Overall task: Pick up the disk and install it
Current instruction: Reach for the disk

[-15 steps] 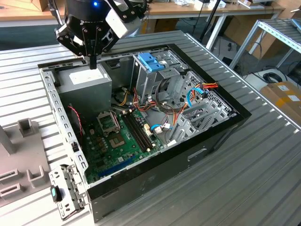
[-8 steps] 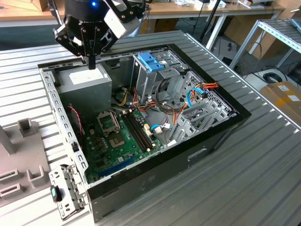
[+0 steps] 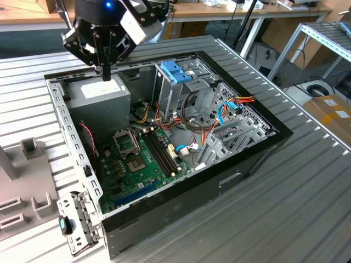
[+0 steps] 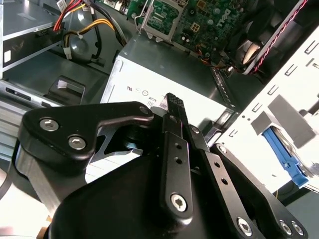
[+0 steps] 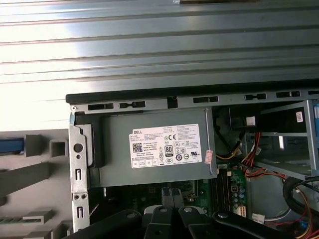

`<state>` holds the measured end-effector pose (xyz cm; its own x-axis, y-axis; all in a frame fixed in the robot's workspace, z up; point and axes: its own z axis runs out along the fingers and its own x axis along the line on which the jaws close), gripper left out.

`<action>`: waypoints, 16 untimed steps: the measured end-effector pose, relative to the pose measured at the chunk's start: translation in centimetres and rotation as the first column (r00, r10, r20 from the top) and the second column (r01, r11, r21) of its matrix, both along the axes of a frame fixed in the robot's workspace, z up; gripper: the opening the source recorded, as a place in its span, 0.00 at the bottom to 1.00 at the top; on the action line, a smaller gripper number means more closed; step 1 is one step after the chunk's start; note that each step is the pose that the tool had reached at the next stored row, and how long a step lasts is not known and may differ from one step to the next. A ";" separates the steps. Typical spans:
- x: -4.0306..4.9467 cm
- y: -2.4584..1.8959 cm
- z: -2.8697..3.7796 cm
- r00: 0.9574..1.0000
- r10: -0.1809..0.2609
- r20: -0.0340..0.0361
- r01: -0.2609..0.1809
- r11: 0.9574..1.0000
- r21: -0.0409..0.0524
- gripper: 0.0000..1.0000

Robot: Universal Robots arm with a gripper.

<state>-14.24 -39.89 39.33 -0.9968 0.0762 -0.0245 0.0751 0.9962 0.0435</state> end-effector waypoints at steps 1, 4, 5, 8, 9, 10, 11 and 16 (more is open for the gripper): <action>-0.02 0.00 0.00 1.000 0.000 0.000 0.000 1.000 0.000 0.11; -0.09 0.00 0.00 1.000 0.000 0.000 0.000 1.000 0.000 0.11; -0.12 0.00 0.00 1.000 0.000 0.000 0.000 1.000 0.000 0.11; -0.21 0.00 0.00 1.000 0.000 0.000 0.000 1.000 0.000 0.11; -0.23 0.00 0.00 1.000 0.000 0.000 0.000 1.000 0.000 0.11; -0.26 0.00 0.00 1.000 0.000 0.000 0.000 1.000 0.000 0.11; -0.28 0.00 0.00 1.000 0.000 0.000 0.000 1.000 0.000 0.11; -0.42 0.00 0.00 1.000 0.000 0.000 0.000 1.000 0.000 0.11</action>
<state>-14.66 -39.89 39.33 -0.9968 0.0763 -0.0245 0.0751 0.9962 0.0436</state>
